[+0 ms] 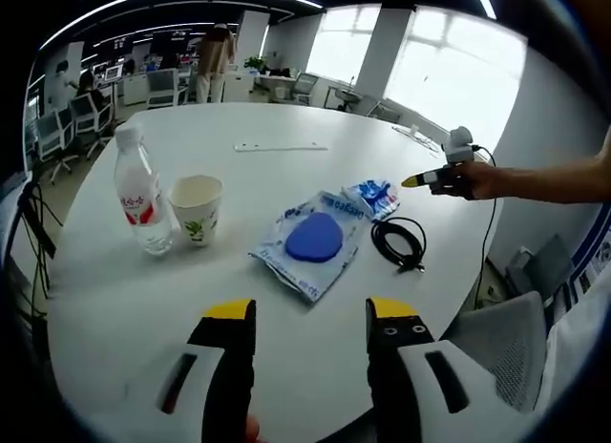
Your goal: Arrange the tabletop items into an orderly group along one side of the table until the central work area is clear of visible clutter.
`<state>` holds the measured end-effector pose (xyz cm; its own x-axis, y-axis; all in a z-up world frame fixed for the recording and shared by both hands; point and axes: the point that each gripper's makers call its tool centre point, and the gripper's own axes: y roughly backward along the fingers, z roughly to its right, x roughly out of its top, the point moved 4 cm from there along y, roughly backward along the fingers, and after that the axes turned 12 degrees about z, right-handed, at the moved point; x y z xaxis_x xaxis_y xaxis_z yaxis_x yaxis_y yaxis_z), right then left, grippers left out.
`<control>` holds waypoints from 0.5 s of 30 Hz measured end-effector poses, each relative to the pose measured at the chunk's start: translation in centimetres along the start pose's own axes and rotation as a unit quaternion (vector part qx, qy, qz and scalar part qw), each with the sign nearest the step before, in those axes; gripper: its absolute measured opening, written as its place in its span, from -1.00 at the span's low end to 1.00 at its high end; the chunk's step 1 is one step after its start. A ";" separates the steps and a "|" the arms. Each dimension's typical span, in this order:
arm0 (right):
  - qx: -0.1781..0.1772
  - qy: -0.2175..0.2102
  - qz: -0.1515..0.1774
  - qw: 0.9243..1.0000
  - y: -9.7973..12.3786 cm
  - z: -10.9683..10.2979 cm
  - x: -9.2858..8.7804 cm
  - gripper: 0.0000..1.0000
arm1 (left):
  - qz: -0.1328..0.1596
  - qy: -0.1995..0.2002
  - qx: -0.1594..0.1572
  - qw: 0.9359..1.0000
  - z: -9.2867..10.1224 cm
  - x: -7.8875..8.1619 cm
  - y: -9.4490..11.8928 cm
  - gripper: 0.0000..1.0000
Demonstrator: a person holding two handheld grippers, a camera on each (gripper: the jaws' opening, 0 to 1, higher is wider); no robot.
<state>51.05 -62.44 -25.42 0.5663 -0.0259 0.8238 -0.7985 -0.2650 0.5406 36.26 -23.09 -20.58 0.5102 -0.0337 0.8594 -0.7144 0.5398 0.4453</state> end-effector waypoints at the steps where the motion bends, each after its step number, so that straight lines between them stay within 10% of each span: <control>1: 0.002 0.003 -0.001 1.000 0.0 -0.3 0.0 -0.87 | 0.000 0.000 -0.001 1.000 0.0 0.0 -0.1 -0.09; 15: 0.046 0.017 0.010 0.999 0.3 -4.6 0.3 -0.85 | 0.002 0.005 -0.009 1.000 0.0 0.1 -1.7 -0.11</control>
<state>50.02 -58.05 -24.19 0.5421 -0.0002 0.8403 -0.7865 -0.3522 0.5073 37.45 -24.02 -21.24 0.5116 -0.0232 0.8589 -0.7081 0.5548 0.4368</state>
